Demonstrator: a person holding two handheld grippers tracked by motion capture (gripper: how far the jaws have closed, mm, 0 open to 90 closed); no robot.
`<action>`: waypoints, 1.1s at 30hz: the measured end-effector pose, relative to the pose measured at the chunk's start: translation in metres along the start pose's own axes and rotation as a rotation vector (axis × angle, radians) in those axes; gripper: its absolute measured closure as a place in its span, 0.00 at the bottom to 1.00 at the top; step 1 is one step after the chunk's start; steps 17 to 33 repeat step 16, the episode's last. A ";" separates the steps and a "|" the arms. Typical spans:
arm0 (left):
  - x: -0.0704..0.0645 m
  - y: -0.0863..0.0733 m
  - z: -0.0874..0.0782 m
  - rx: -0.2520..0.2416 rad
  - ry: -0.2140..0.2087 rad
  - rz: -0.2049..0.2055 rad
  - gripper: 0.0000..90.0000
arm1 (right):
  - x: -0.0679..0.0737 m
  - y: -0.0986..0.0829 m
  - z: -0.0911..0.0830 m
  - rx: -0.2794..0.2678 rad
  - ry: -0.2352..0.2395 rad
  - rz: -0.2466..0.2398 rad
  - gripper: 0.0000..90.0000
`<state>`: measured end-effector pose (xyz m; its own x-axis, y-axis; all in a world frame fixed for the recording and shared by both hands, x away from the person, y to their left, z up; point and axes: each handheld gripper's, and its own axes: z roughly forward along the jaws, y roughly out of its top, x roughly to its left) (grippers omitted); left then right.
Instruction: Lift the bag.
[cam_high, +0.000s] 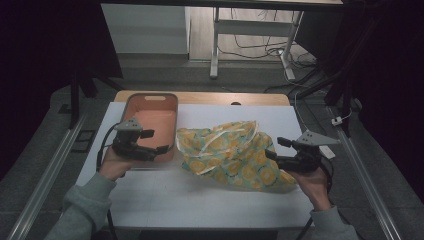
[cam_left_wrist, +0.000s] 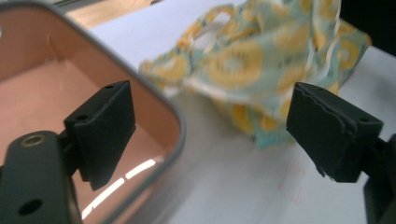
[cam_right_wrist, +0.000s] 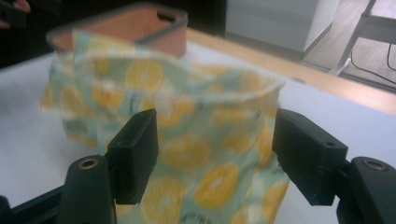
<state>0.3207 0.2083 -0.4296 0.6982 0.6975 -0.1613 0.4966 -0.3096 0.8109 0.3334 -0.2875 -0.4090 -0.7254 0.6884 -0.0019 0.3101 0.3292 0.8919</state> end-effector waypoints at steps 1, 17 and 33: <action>-0.001 -0.005 0.000 0.008 -0.004 -0.001 0.19 | 0.002 -0.005 0.001 0.006 -0.004 -0.007 0.36; -0.013 -0.035 0.001 0.042 0.000 -0.024 0.20 | 0.004 -0.036 0.007 0.034 0.031 -0.026 0.37; -0.013 -0.035 0.001 0.042 0.000 -0.024 0.20 | 0.004 -0.036 0.007 0.034 0.031 -0.026 0.37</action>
